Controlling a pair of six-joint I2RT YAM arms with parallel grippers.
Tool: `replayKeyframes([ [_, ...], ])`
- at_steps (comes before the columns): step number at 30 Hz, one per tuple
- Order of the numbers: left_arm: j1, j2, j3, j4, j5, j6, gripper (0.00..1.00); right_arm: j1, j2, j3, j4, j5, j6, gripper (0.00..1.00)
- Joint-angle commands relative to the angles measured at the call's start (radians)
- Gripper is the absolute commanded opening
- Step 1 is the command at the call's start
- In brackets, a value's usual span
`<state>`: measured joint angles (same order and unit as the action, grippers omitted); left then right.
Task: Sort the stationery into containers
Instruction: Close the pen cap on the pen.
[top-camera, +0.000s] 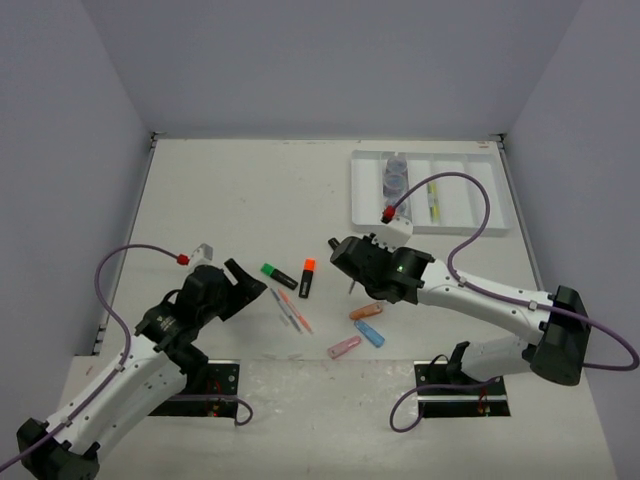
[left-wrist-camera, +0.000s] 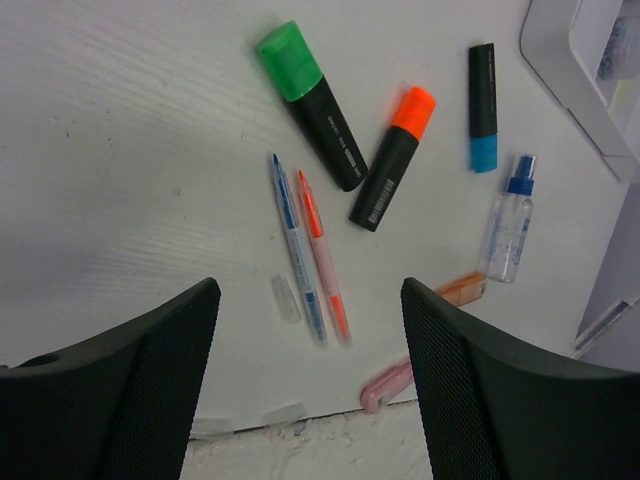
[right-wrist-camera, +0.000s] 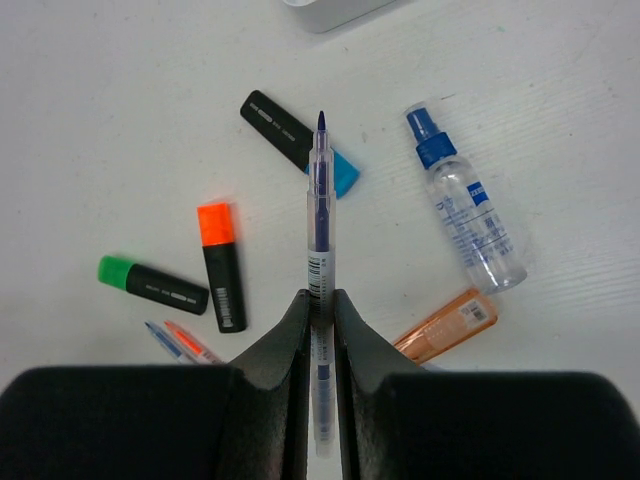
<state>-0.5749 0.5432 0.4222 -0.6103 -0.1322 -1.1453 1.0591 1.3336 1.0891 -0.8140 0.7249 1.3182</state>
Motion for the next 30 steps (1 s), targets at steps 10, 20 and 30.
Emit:
replayKeyframes([
  [10, -0.323, 0.410, 0.141, -0.106, -0.254, -0.333, 0.76, -0.015, -0.066, -0.047, -0.008, 0.110, 0.005, 0.00],
  [20, -0.396, 0.642, 0.280, -0.236, -0.207, -0.424, 0.41, -0.015, -0.105, -0.086, -0.007, 0.117, 0.025, 0.00],
  [30, -0.401, 0.725, 0.294, -0.180, -0.187, -0.410, 0.40, -0.016, -0.143, -0.126, 0.002, 0.123, 0.030, 0.00],
])
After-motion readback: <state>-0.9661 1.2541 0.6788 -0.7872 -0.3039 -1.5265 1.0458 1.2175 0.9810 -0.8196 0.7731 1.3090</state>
